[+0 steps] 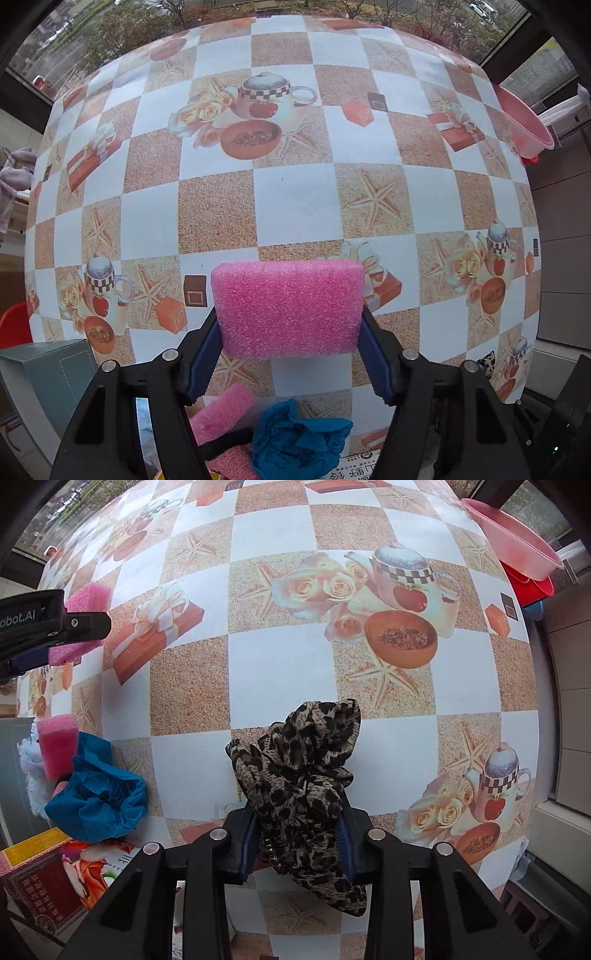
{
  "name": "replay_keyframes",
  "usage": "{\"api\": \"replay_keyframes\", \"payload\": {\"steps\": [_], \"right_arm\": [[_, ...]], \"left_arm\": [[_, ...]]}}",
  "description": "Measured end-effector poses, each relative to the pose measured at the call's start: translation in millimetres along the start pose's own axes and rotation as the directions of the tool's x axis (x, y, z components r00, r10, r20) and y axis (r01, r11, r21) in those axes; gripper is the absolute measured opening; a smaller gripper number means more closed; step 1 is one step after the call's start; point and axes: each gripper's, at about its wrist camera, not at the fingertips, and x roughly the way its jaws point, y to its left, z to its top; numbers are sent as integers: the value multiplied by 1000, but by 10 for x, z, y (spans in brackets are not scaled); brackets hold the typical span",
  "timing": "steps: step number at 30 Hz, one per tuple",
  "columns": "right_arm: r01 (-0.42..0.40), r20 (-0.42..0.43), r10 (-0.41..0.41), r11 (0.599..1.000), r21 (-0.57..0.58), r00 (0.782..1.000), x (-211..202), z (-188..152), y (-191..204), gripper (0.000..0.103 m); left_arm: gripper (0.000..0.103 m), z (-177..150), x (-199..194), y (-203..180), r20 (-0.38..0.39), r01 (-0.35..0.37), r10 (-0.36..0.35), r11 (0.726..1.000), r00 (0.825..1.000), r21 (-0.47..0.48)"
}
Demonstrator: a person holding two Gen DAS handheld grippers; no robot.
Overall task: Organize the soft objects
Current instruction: 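Carry pink sponge with left gripper while right gripper carries leopard scrunchie to box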
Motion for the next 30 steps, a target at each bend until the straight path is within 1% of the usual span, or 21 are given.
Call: {"api": "replay_keyframes", "payload": {"steps": [3, 6, 11, 17, 22, 30], "right_arm": [[-30, 30, 30, 1000, 2, 999, -176, 3, 55, 37], [-69, 63, 70, 998, -7, 996, -383, -5, 162, 37], [-125, 105, 128, 991, -40, 986, -679, -47, 465, 37], [-157, 136, 167, 984, -82, 977, -929, -195, 824, 37], [-151, 154, 166, 983, -102, 974, -1090, -388, 1061, 37], [-148, 177, 160, 986, -83, 971, -1345, -707, 1229, 37]], "left_arm": [[72, -75, -253, -28, 51, 20, -22, 999, 998, 29], [72, -171, -498, -19, 90, 35, -38, 999, 995, 36], [72, -351, -860, 290, 136, 54, -53, 999, 989, 1], [72, -623, -1219, 744, 183, 69, -59, 996, 981, -51], [72, -906, -1447, 1102, 211, 79, -59, 993, 976, -88], [72, -1405, -1681, 1544, 231, 104, -73, 986, 970, -129]]}}
